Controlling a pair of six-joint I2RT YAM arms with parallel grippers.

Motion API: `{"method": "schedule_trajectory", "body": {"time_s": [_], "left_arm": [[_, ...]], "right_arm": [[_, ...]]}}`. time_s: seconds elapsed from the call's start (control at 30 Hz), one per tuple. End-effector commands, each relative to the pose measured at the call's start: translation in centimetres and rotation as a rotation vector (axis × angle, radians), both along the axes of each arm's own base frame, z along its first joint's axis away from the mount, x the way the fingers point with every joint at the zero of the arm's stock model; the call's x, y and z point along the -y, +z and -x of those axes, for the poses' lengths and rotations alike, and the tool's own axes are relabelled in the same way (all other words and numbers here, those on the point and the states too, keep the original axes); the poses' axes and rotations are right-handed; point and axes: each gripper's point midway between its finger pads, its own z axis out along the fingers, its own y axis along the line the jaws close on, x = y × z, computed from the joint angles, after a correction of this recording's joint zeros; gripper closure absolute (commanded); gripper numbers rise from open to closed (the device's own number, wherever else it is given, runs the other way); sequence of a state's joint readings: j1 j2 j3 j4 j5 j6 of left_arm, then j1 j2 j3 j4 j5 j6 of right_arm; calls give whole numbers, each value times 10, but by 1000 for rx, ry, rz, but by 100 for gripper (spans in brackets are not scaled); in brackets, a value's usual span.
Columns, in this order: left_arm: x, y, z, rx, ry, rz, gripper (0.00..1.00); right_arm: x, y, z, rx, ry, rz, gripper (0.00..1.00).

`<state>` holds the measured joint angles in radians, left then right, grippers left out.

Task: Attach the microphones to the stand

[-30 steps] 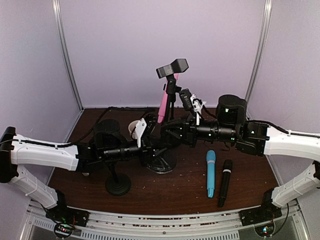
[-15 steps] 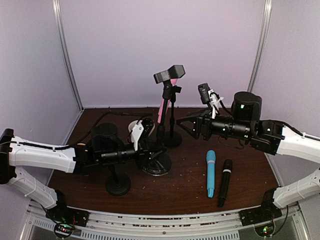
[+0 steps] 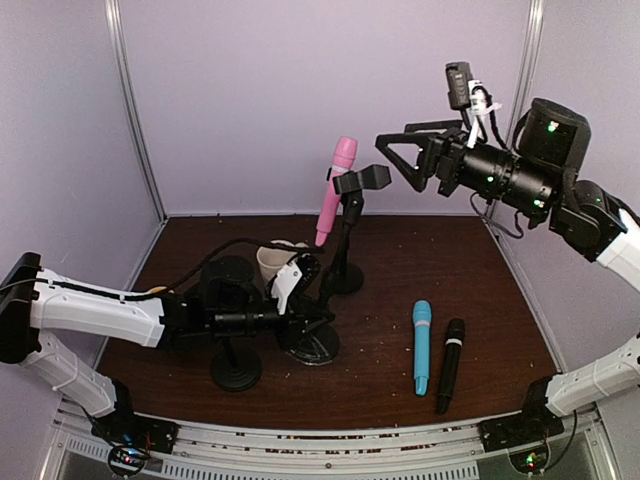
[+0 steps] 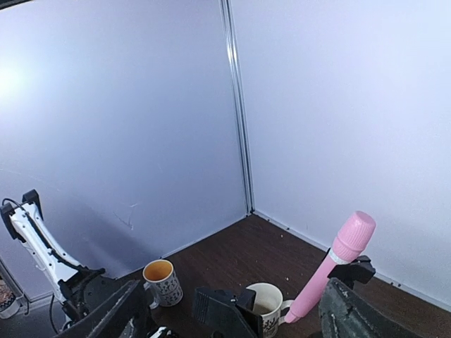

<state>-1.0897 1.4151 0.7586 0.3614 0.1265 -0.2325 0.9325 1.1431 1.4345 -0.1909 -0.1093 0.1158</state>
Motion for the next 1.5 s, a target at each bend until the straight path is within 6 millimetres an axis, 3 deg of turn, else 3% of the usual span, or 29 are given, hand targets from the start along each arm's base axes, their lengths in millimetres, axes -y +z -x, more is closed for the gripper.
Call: {"method": "schedule_trajectory", "body": {"time_s": [0.0, 0.1, 0.27, 0.47, 0.63, 0.97, 1.2, 1.33, 1.47], "left_arm": [[12, 48, 1, 94, -25, 110, 100], [11, 48, 2, 98, -23, 107, 100], [7, 54, -1, 111, 4, 119, 100], [10, 62, -5, 128, 15, 144, 100], [11, 70, -5, 152, 14, 186, 100], [17, 66, -12, 173, 36, 234, 100], [18, 68, -7, 215, 7, 286, 100], [9, 74, -9, 235, 40, 342, 100], [9, 79, -11, 251, 52, 352, 100]], "right_arm": [[-19, -36, -24, -69, -44, 114, 17], [-28, -47, -31, -96, -39, 145, 30], [-42, -65, -26, -146, 38, 165, 55], [-58, -107, -24, -261, 100, 187, 73], [-66, -135, -22, -354, 132, 154, 76], [-80, -183, -14, -444, 207, 183, 77], [-84, -192, 8, -393, 334, 303, 76], [-60, -190, -11, -366, 163, 289, 78], [-57, -199, -13, -420, 127, 254, 78]]}}
